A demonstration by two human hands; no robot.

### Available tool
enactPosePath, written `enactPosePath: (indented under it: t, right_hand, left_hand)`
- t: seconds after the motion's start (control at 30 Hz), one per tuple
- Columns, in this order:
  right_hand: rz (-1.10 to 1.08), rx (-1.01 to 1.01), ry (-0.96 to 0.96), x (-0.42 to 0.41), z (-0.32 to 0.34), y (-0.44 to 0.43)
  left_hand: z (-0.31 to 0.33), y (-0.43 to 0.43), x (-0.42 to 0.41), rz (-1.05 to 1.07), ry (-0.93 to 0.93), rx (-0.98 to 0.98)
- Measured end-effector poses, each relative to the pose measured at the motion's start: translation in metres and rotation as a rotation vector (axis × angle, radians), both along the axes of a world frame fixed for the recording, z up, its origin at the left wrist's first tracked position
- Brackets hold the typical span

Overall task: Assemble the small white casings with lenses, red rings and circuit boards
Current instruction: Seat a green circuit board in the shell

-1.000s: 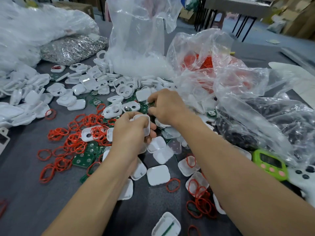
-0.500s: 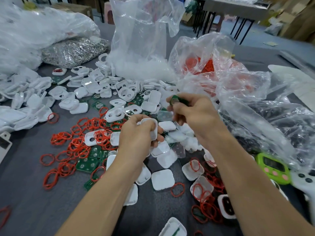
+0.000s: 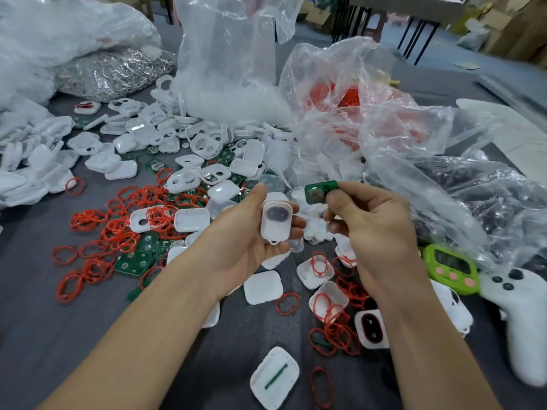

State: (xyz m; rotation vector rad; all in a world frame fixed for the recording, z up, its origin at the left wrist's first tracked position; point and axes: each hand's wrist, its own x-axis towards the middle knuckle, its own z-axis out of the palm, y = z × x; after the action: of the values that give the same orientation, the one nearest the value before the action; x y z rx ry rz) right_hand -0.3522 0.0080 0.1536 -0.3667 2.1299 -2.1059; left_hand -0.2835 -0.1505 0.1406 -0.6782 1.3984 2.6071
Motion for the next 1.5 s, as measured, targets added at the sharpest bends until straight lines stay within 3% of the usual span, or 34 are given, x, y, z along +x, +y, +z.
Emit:
enactPosePath:
  t: [0.13, 0.4, 0.67, 1.23, 1.5]
  right_hand:
    - [0.142, 0.060, 0.066, 0.004, 0.007, -0.005]
    - [0.158, 0.123, 0.104, 0.004, 0.010, -0.007]
    - [0.176, 0.296, 0.172, 0.008, 0.002, -0.013]
    - [0.040, 0.456, 0.336, 0.019, 0.004, -0.019]
    - [0.092, 0.444, 0.334, 0.015, 0.005, -0.013]
  left_hand:
    - [0.000, -0.004, -0.001, -0.092, 0.000, -0.002]
    - [-0.005, -0.009, 0.000, -0.241, 0.071, 0.015]
    - [-0.006, -0.006, -0.001, -0.246, 0.089, 0.024]
    - [-0.008, -0.002, -0.003, -0.262, 0.095, 0.046]
    - [-0.008, -0.002, -0.003, -0.273, 0.090, 0.008]
